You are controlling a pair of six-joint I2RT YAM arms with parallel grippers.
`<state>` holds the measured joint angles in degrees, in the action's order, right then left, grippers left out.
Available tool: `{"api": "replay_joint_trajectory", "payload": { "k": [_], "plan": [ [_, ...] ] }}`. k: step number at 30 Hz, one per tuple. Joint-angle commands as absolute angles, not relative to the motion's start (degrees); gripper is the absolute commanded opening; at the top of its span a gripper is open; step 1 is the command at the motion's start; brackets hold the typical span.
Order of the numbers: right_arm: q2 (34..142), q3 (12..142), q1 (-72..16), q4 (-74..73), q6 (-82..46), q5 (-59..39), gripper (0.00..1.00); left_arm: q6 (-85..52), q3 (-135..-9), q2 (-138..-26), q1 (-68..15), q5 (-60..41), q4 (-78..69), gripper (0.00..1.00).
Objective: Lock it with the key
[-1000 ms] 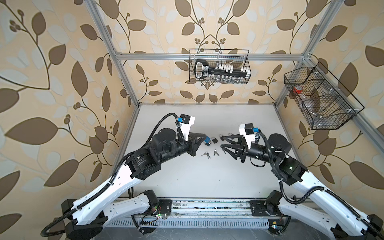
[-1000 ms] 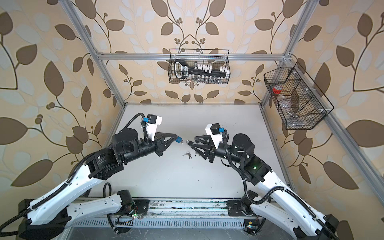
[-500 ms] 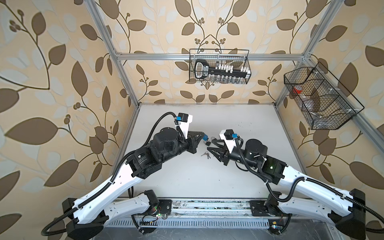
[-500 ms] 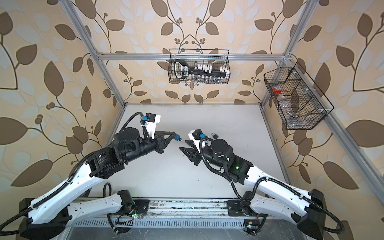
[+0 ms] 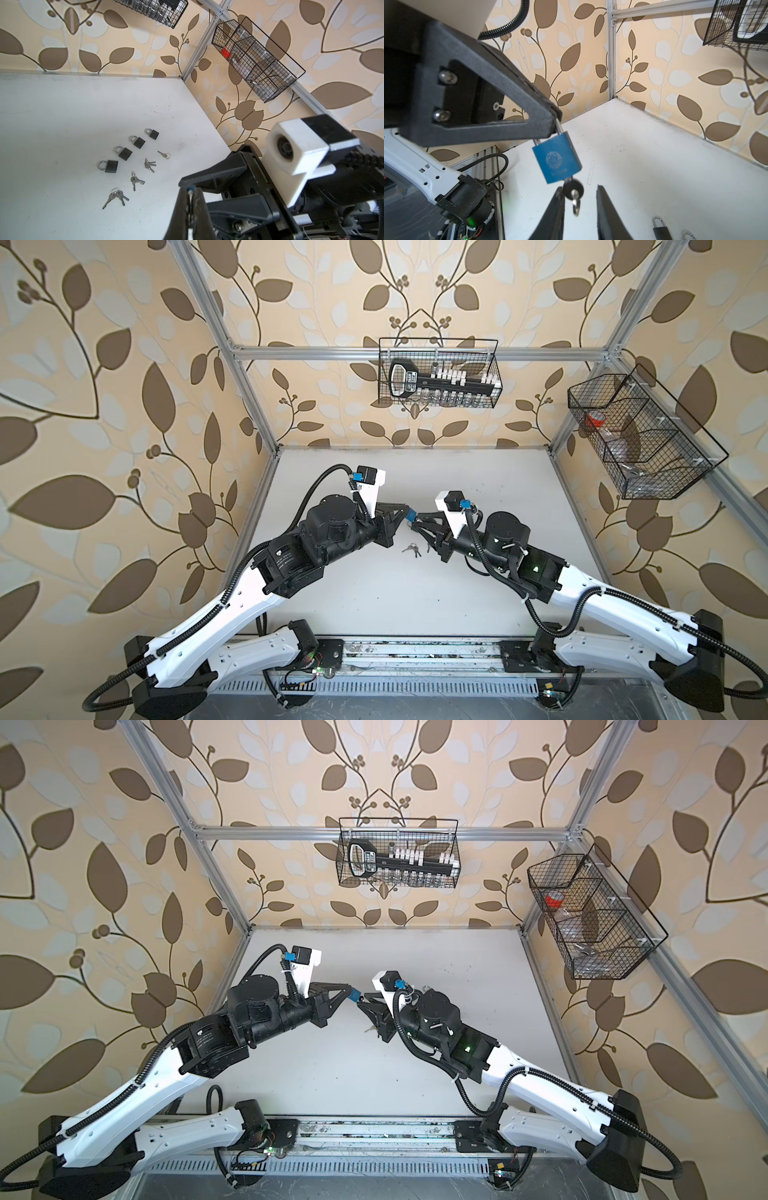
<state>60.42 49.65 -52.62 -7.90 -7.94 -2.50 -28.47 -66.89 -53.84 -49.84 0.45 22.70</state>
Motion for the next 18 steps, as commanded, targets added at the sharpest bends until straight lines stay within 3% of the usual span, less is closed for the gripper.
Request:
{"api": "replay_joint_trajectory", "payload": {
  "k": [1, 18],
  "plan": [
    [60.8, 51.4, -52.9, -9.0, -7.7, -2.9, 0.25, -28.6, -67.1, -53.2, -49.9, 0.1, 19.9, 0.00],
    [59.7, 50.3, -53.0, -8.1, -9.8, -2.0, 0.06, -28.8, -66.5, -52.2, -49.9, 0.3, 19.5, 0.00]
  ]
}}
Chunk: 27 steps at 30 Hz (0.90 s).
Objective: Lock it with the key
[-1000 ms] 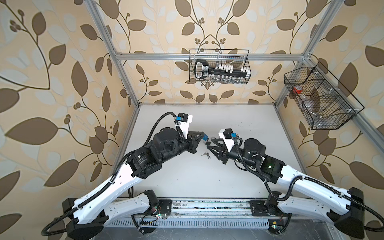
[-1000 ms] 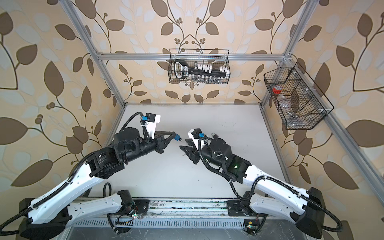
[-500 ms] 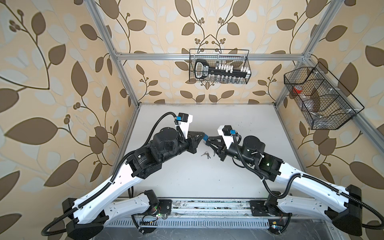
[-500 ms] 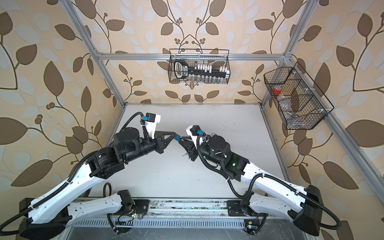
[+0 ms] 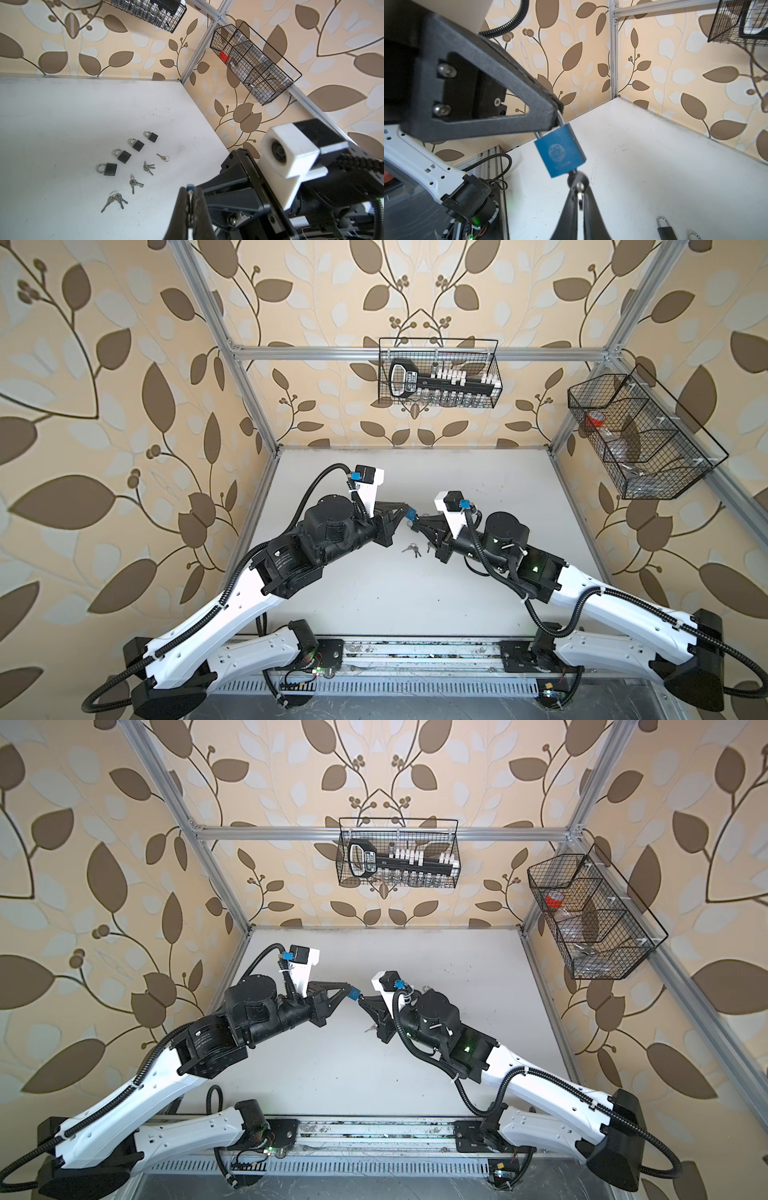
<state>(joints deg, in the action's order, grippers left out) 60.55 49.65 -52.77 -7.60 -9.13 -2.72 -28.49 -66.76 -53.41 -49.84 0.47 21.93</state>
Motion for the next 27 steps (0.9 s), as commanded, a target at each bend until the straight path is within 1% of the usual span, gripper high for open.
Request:
{"api": "replay_joint_trajectory", "payload": {
  "k": [1, 3, 4, 10, 21, 27],
  "plan": [
    [59.7, 50.3, -53.0, -7.9, -9.8, -2.0, 0.05, -28.8, -66.4, -52.3, -49.9, 0.1, 19.4, 0.00],
    [59.5, 50.2, -53.0, -7.8, -9.9, -1.9, 0.00, -28.8, -66.5, -52.3, -49.9, 0.0, 19.4, 0.00],
    [59.2, 50.1, -53.0, -7.8, -9.9, -2.0, 0.00, -28.9, -66.4, -52.2, -49.9, 0.0, 19.4, 0.00],
    [58.0, 49.1, -53.0, -6.9, -9.8, -0.7, 0.00, -29.1, -66.3, -51.1, -49.9, 0.6, 19.8, 0.00],
    [55.8, 42.6, -52.8, -4.7, -12.2, 1.9, 0.00, -28.6, -66.9, -46.9, -49.9, 3.5, 20.4, 0.00],
    [55.6, 42.6, -52.6, -1.6, -12.1, 3.3, 0.00, -27.6, -68.5, -46.3, -50.0, 6.1, 24.2, 0.00]
  ]
}}
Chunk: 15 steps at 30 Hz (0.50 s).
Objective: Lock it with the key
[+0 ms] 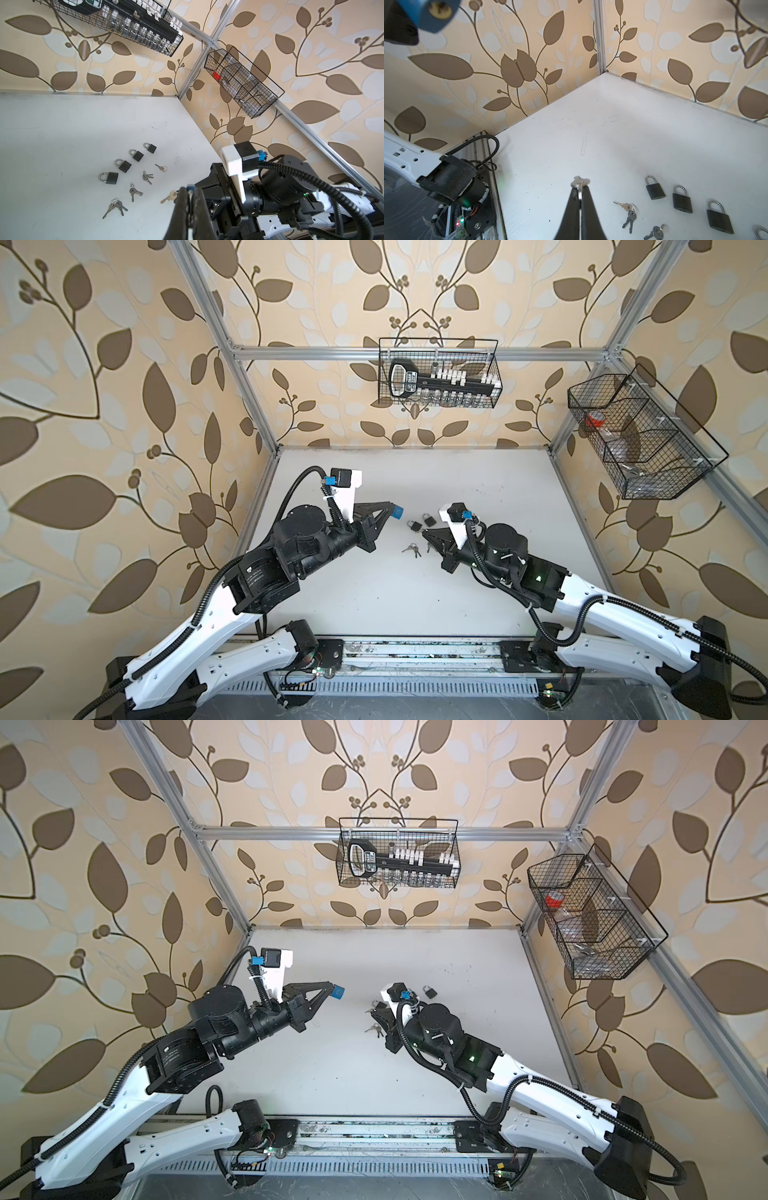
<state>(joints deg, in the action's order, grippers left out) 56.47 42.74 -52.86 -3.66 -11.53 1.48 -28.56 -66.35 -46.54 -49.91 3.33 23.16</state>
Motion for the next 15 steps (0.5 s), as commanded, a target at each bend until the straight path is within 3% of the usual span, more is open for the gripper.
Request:
{"api": "replay_joint_trajectory", "payload": {
  "k": [1, 11, 15],
  "plan": [
    [55.9, 43.0, -52.5, -0.3, -12.4, 3.8, 0.00, -27.7, -68.8, -46.4, -49.9, 7.0, 25.4, 0.00],
    [68.7, 45.3, -48.5, 10.9, -17.1, -6.0, 0.00, -31.2, -67.6, -44.6, -48.7, 17.3, 36.1, 0.00],
    [77.3, 49.7, -52.0, 11.9, -14.9, -6.0, 0.00, -32.4, -67.5, -45.8, -41.9, 13.1, 38.3, 0.00]
  ]
}}
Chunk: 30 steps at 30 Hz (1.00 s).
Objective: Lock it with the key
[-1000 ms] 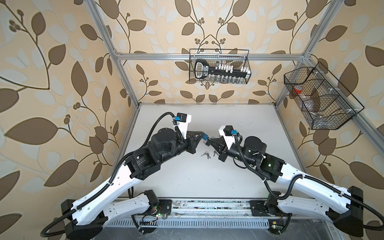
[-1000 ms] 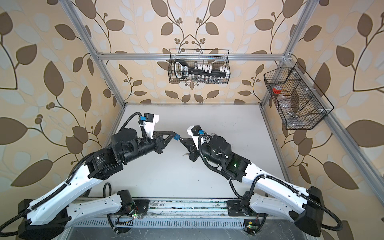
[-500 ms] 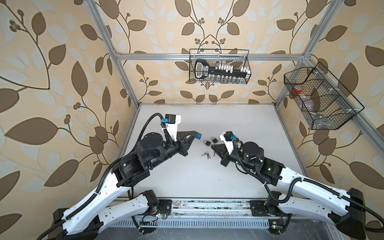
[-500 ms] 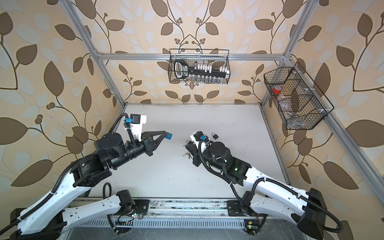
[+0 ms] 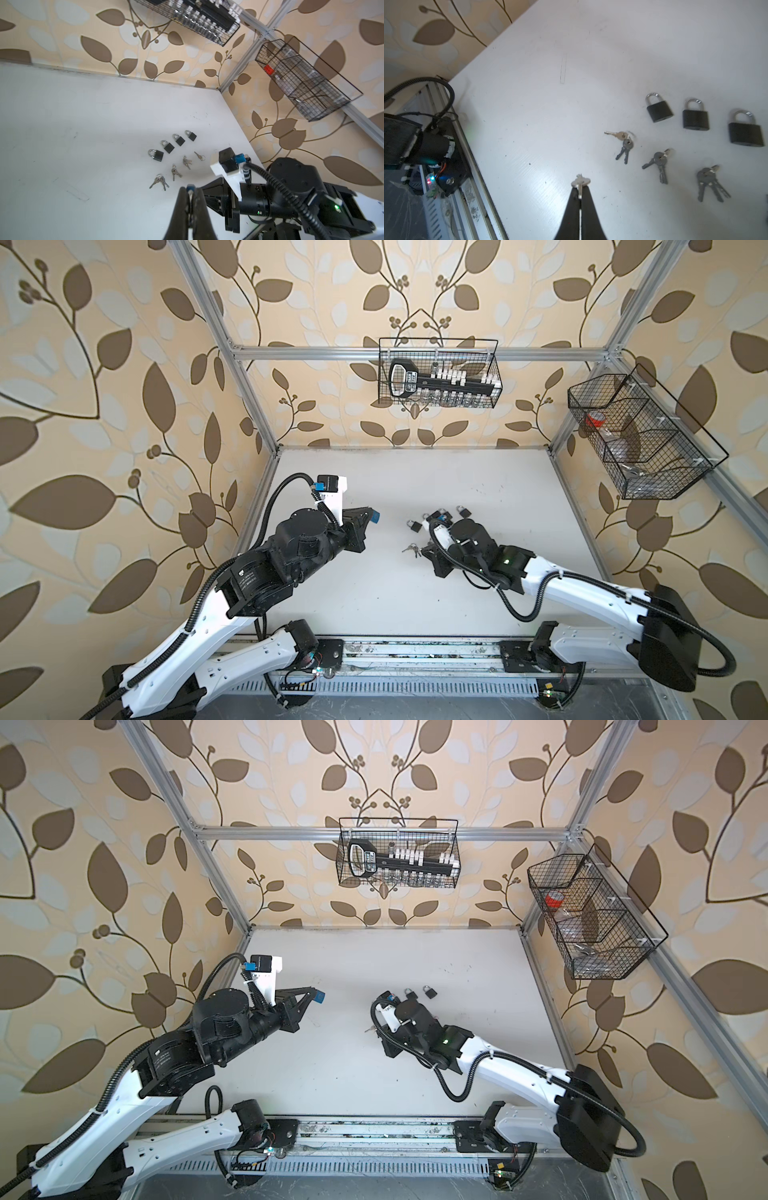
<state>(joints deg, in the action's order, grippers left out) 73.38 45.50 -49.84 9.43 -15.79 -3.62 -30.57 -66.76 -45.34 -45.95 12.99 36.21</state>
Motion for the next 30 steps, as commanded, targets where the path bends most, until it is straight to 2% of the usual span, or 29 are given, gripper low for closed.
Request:
{"api": "replay_joint_trajectory", "payload": {
  "k": [1, 7, 12, 14, 21, 30],
  "plan": [
    [79.2, 50.8, -52.5, 11.9, -14.5, -5.9, 0.00, -32.8, -67.4, -46.5, -38.9, 10.0, 38.6, 0.00],
    [92.8, 59.1, -53.0, 11.2, -14.4, -6.9, 0.00, -37.3, -62.7, -49.4, -20.1, -9.0, 37.7, 0.00],
    [103.1, 65.9, -52.8, 11.9, -14.4, -7.0, 0.00, -40.1, -59.0, -48.8, -9.0, -13.5, 40.2, 0.00],
    [106.3, 68.0, -52.5, 12.0, -14.7, -7.7, 0.00, -40.7, -58.5, -48.7, -5.9, -11.4, 43.9, 0.00],
    [112.7, 72.0, -50.3, 12.7, -15.1, -11.5, 0.00, -40.5, -55.9, -47.4, -3.8, -11.5, 46.2, 0.00],
    [114.9, 72.8, -48.3, 14.4, -15.0, -9.6, 0.00, -40.3, -54.9, -48.3, -3.7, -12.3, 46.1, 0.00]
  ]
}}
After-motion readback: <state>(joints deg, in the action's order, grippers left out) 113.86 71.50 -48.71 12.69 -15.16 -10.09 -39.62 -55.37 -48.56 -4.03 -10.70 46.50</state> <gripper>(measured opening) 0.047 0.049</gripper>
